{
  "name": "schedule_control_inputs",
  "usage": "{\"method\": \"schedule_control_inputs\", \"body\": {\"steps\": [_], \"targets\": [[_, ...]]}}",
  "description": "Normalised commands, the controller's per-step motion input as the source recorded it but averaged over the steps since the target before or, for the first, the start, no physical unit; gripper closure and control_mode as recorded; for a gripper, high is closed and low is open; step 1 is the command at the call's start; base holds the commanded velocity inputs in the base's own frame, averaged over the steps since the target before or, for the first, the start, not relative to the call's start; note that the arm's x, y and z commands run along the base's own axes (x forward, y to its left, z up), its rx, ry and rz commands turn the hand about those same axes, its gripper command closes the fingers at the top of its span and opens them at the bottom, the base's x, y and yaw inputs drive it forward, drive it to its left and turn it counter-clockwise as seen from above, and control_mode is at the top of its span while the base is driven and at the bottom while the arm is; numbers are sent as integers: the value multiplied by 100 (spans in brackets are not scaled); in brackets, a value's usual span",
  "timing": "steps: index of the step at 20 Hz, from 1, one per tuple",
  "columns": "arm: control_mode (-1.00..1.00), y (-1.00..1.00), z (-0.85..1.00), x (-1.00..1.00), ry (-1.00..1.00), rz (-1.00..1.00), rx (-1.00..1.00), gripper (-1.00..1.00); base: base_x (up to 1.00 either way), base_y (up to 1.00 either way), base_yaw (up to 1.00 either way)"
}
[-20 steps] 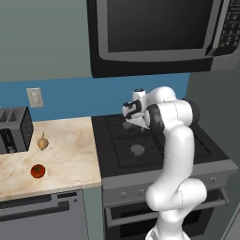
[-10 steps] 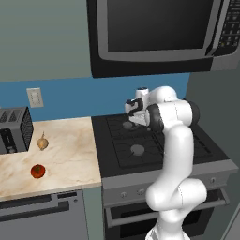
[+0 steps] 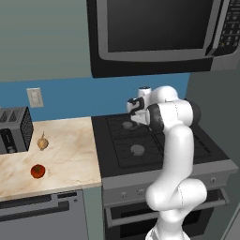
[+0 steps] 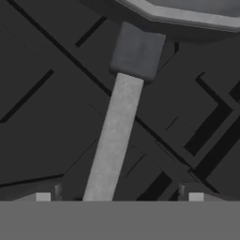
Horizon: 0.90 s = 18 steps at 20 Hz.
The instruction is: Place the pan on the rear right burner on the stove. Then place the tomato and the onion in the pan and turn on the rear right burner.
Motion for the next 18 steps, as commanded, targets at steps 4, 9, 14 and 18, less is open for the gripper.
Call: {"method": "schedule_control_inputs", "body": {"steps": [4, 9, 14, 18], "targets": [[-100, 0, 14, -4, 0, 0, 5, -100, 0, 0, 0], [-100, 0, 19, -4, 0, 0, 5, -100, 0, 0, 0], [-100, 0, 15, -10, 0, 0, 3, -100, 0, 0, 0], [-100, 0, 18, -23, 0, 0, 1, -100, 0, 0, 0]]}}
